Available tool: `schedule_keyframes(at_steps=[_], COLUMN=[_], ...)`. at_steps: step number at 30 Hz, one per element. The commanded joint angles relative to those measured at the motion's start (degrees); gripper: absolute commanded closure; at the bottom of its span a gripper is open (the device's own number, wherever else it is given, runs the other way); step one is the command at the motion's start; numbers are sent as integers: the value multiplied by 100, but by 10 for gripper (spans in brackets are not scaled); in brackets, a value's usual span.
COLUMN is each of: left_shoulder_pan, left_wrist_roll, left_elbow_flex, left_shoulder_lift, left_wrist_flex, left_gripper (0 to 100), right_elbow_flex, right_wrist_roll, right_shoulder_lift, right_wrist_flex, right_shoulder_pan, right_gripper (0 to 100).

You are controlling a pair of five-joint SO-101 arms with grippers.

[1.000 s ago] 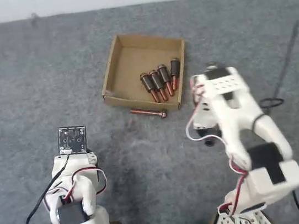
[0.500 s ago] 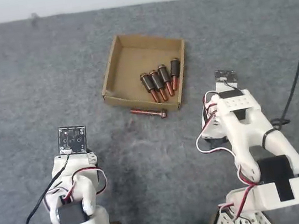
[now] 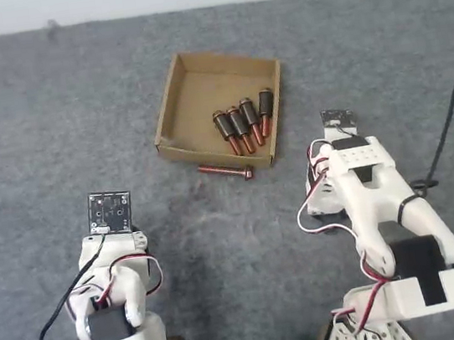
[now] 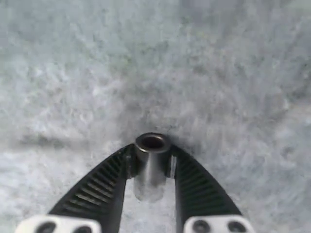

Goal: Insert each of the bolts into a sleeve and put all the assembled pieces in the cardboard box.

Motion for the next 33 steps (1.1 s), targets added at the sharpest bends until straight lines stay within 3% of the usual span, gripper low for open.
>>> schedule_keyframes(at_steps=[1,7,19,23,26,33], left_shoulder_pan=[-44,-44,-62,-563,-765,-501], left_wrist_roll=[-53,-53,-53,-53,-44,-44], left_elbow_flex=[-101,-101,-101,-215,-681,-2686], left_shoulder_lift=[-105,-105,-105,-105,-105,290], left_wrist_flex=[35,35,9,-167,-123,1055], left_gripper=[989,989,989,989,990,990], right_elbow_flex=[-44,123,88,88,88,88], right_wrist_roll=[70,70,79,79,79,369], right_shoulder_lift=[-374,-541,-549,-549,-532,-497], right_wrist_flex=[145,-13,-48,-224,-505,-699], right_shoulder_pan=[-75,-57,-48,92,382,602], right_gripper=[904,994,989,988,987,988])
